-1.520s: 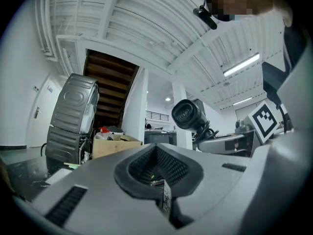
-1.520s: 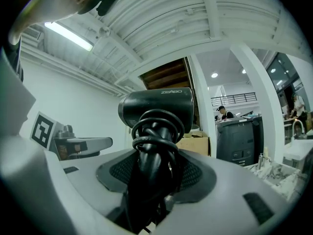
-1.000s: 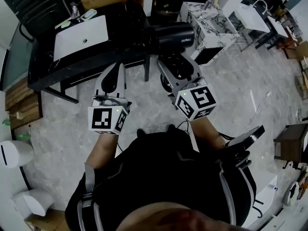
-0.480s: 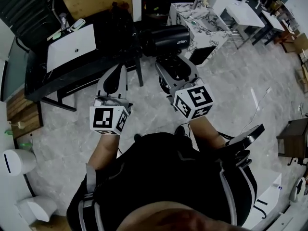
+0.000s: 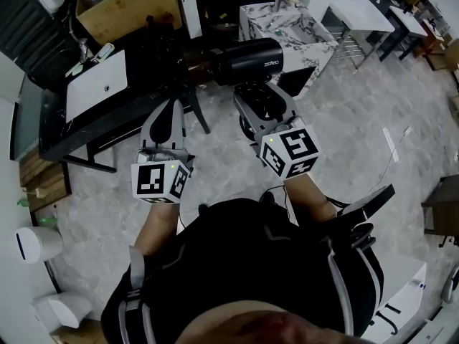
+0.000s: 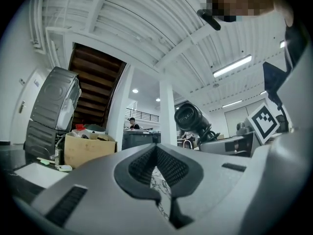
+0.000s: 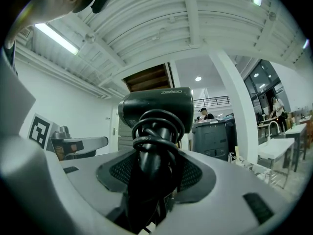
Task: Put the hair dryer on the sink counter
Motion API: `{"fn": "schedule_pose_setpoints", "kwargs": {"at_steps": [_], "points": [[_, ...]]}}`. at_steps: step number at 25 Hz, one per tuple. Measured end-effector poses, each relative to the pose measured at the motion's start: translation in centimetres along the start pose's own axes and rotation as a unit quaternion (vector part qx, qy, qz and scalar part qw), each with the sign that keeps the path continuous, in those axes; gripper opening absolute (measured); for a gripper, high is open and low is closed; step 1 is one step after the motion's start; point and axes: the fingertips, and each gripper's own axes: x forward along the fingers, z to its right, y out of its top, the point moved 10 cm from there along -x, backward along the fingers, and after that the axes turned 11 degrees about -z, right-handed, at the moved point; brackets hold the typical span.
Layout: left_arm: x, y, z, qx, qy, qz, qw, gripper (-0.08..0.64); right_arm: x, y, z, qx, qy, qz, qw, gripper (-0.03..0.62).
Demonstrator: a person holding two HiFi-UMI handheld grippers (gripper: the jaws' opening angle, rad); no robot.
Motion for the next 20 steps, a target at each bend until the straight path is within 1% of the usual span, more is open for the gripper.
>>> {"fn": "schedule_pose_setpoints", "kwargs": {"at_steps": [11,20], "points": [[3.9,0.9,6.8,0.016,0.005,-0.007,0.9998,0.002,-3.6,-0.4,7.0,0.005,0.012,0.01,1.0,0.229],[6.4,0.9,12.6,0.024,0.007,-0.015,0.9996,0.002,-7.1,-1.4,12.3,0.015,0.01,0.013,1.0,0.229]]}}
